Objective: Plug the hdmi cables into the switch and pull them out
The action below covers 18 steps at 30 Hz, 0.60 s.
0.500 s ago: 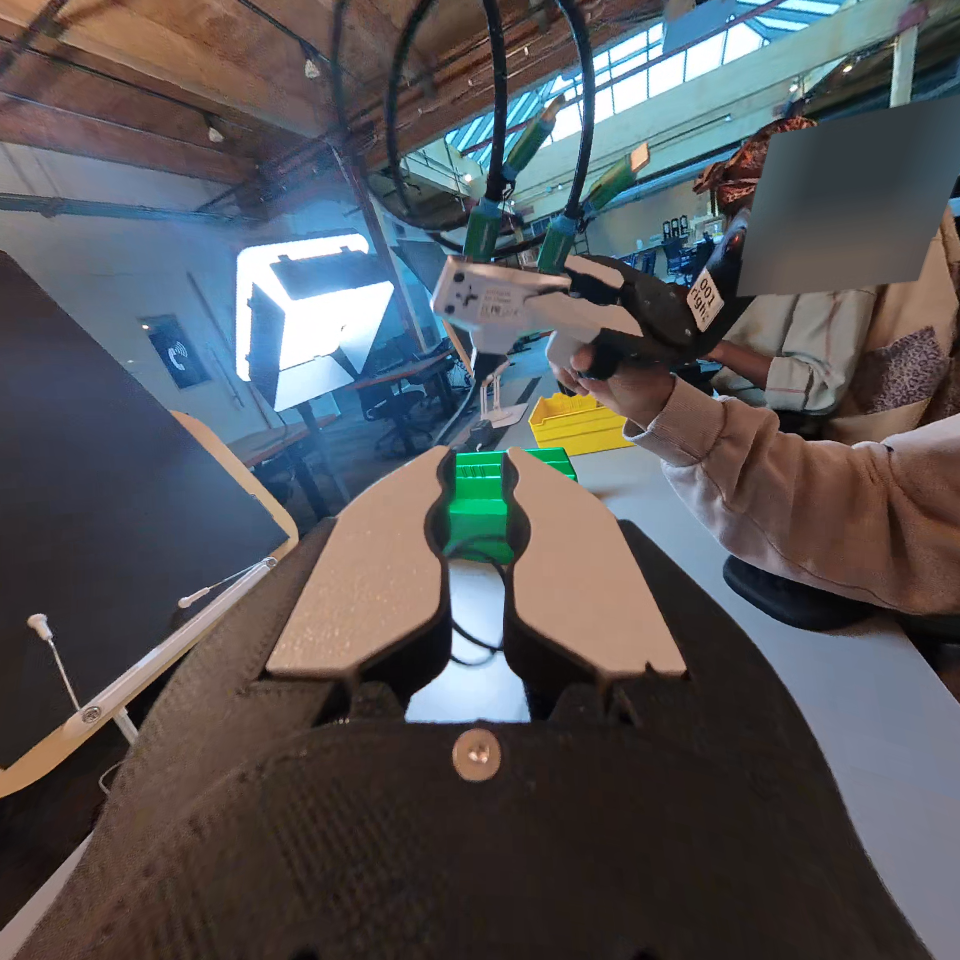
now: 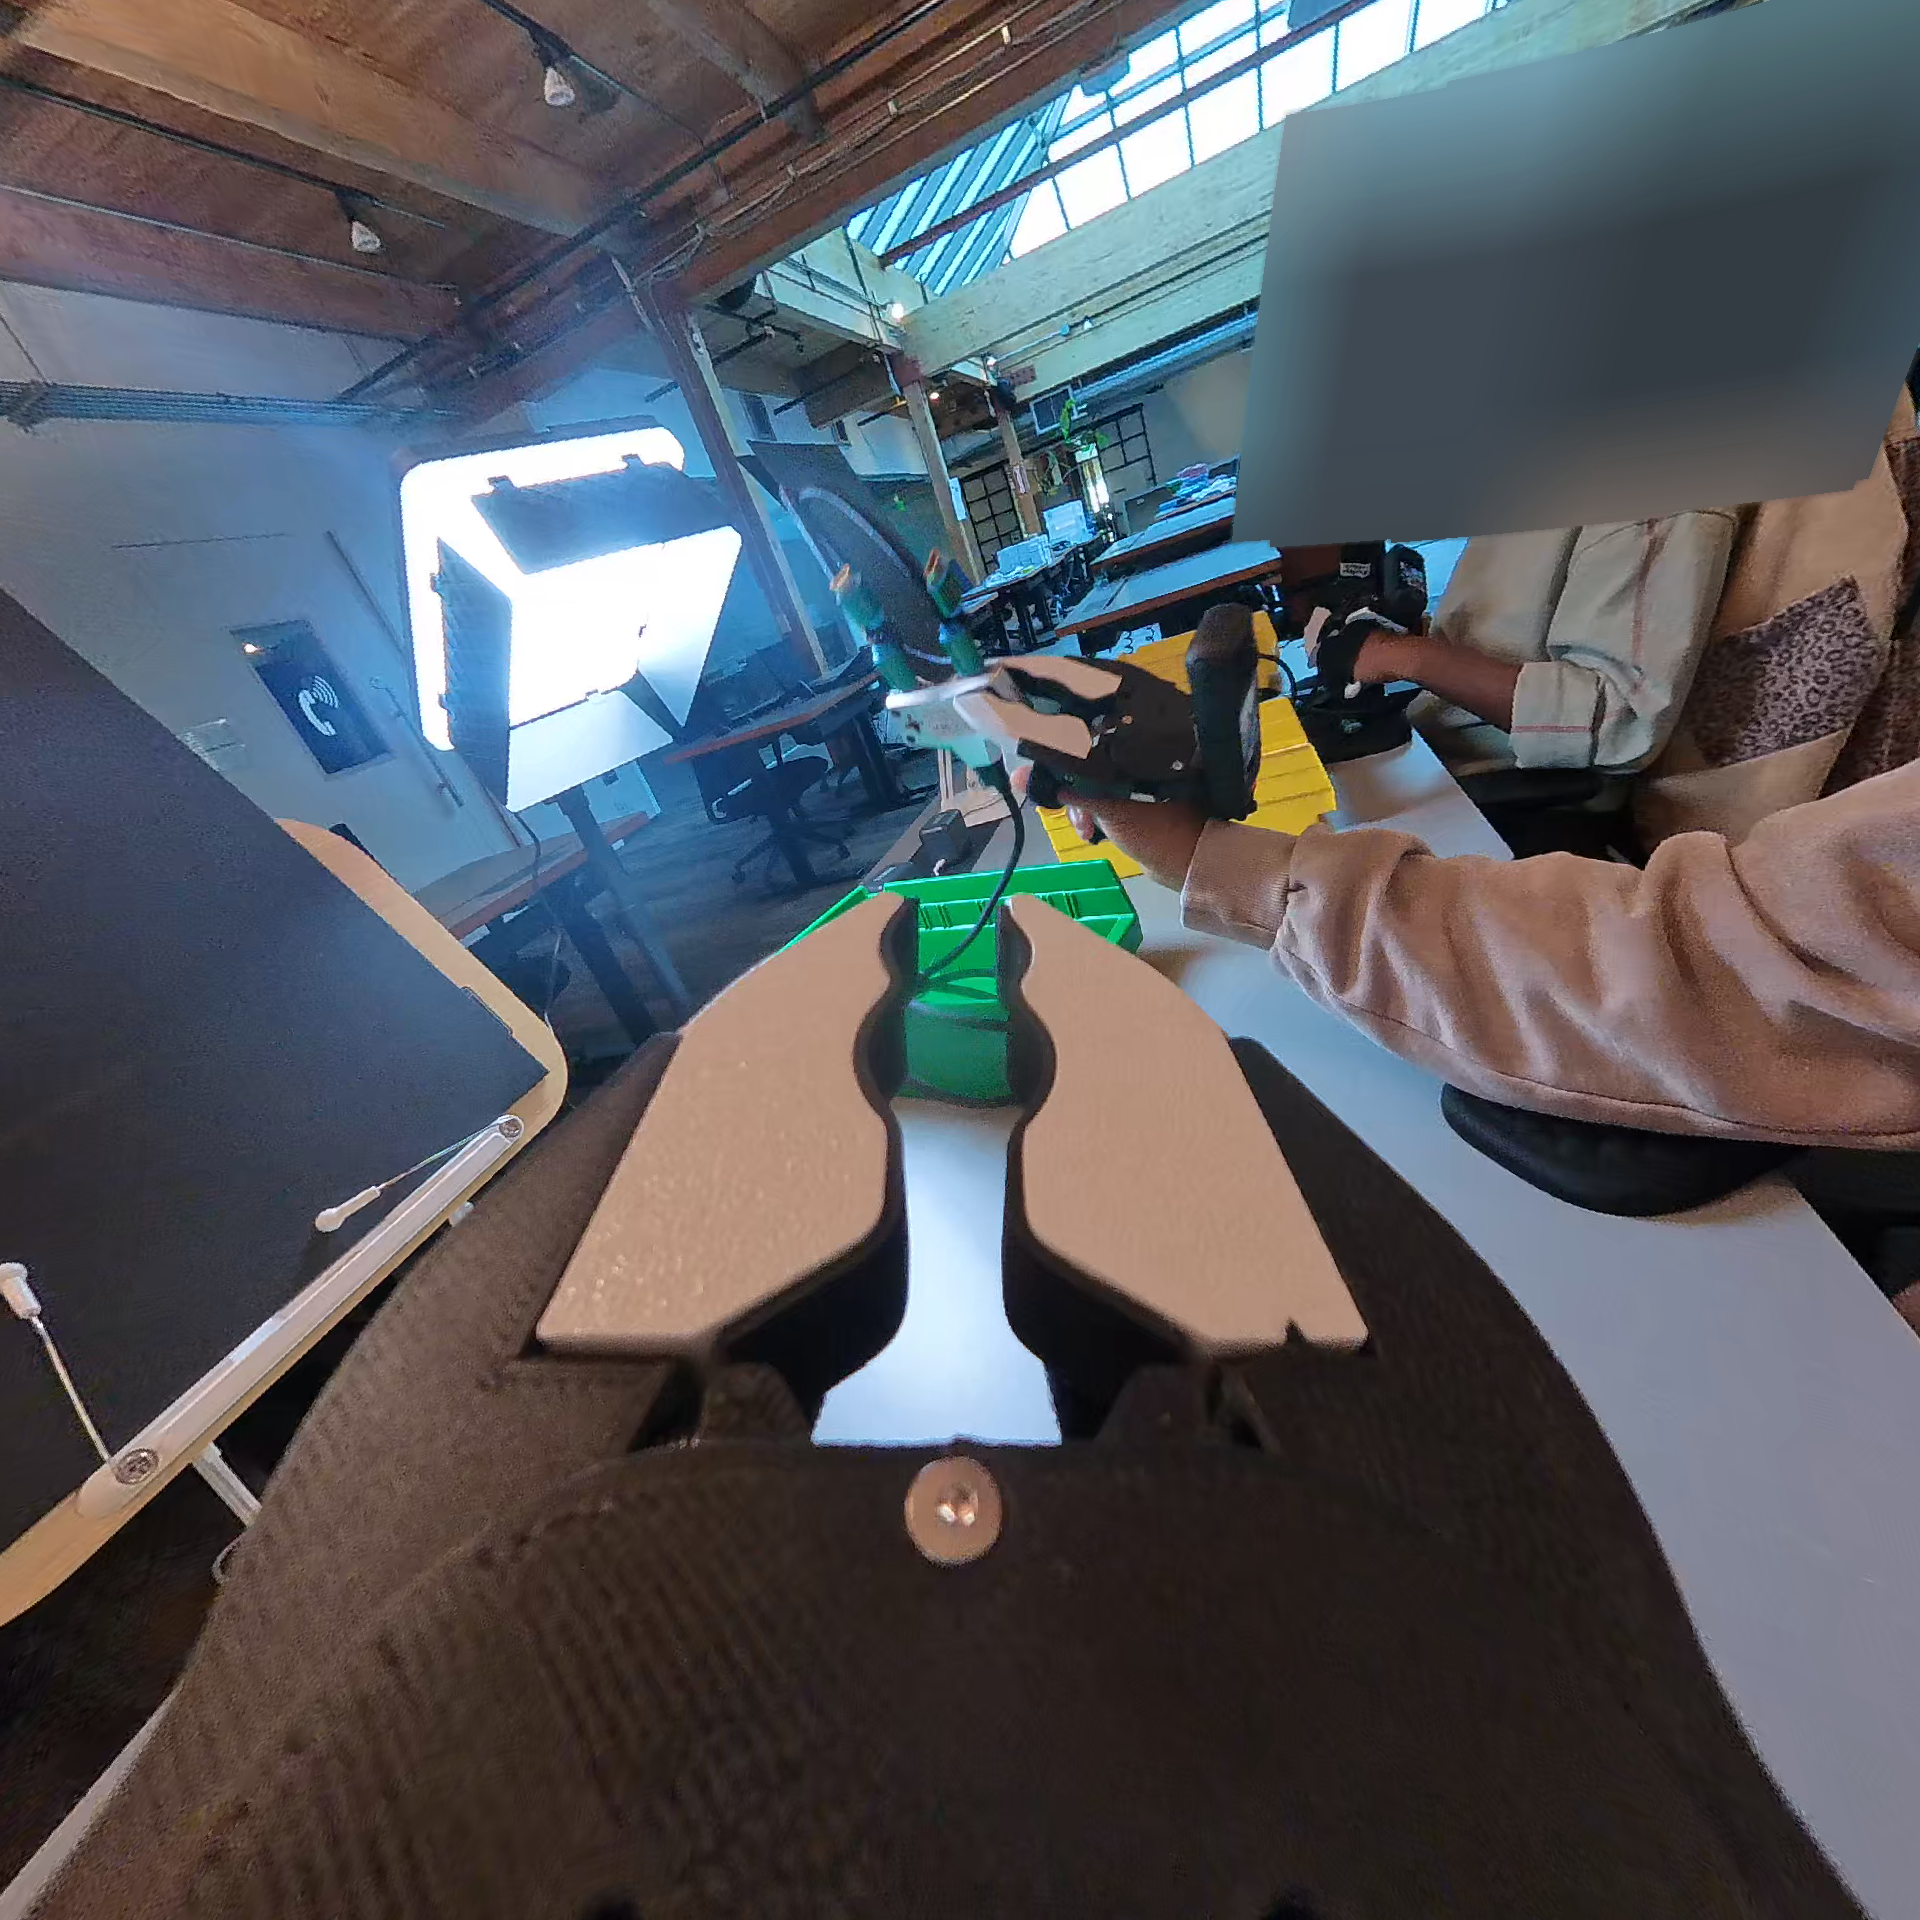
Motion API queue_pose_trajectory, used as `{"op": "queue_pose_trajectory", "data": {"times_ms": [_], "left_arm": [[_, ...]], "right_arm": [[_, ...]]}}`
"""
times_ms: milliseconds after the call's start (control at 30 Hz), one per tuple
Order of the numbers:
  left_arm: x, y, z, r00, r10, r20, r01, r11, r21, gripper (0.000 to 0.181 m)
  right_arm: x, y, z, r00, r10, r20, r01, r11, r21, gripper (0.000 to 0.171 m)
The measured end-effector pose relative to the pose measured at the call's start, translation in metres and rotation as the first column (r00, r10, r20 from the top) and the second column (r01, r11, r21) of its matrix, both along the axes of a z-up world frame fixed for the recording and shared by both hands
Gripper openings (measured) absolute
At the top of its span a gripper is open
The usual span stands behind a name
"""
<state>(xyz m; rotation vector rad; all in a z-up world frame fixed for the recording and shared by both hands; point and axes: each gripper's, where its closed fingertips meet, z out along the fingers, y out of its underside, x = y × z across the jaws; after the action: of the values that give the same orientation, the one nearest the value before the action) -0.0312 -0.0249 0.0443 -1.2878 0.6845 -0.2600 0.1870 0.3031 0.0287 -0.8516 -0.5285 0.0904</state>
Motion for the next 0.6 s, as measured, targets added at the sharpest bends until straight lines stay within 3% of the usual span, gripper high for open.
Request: {"op": "queue_pose_trajectory", "data": {"times_ms": [200,367,500,600], "left_arm": [[0.004,0.004,-0.006,1.0,-0.007,-0.013,0.007,1.0,-0.017,0.013],[0.009,0.006,-0.012,0.999,-0.009,-0.049,0.007,1.0,-0.028,0.013],[0.008,0.006,-0.013,0.999,-0.009,-0.051,0.007,0.999,-0.031,0.013],[0.007,0.007,-0.012,0.999,-0.002,-0.05,0.001,1.0,-0.031,0.013]], "right_arm": [[-0.015,0.051,-0.079,0.962,-0.08,0.259,0.137,0.968,-0.209,0.02],[-0.024,0.078,-0.142,0.91,0.009,0.414,0.214,0.845,-0.49,0.022],[-0.018,0.081,-0.143,0.929,0.022,0.369,0.214,0.781,-0.586,0.025],[-0.01,0.076,-0.112,0.977,0.021,0.21,0.112,0.792,-0.6,0.024]]}}
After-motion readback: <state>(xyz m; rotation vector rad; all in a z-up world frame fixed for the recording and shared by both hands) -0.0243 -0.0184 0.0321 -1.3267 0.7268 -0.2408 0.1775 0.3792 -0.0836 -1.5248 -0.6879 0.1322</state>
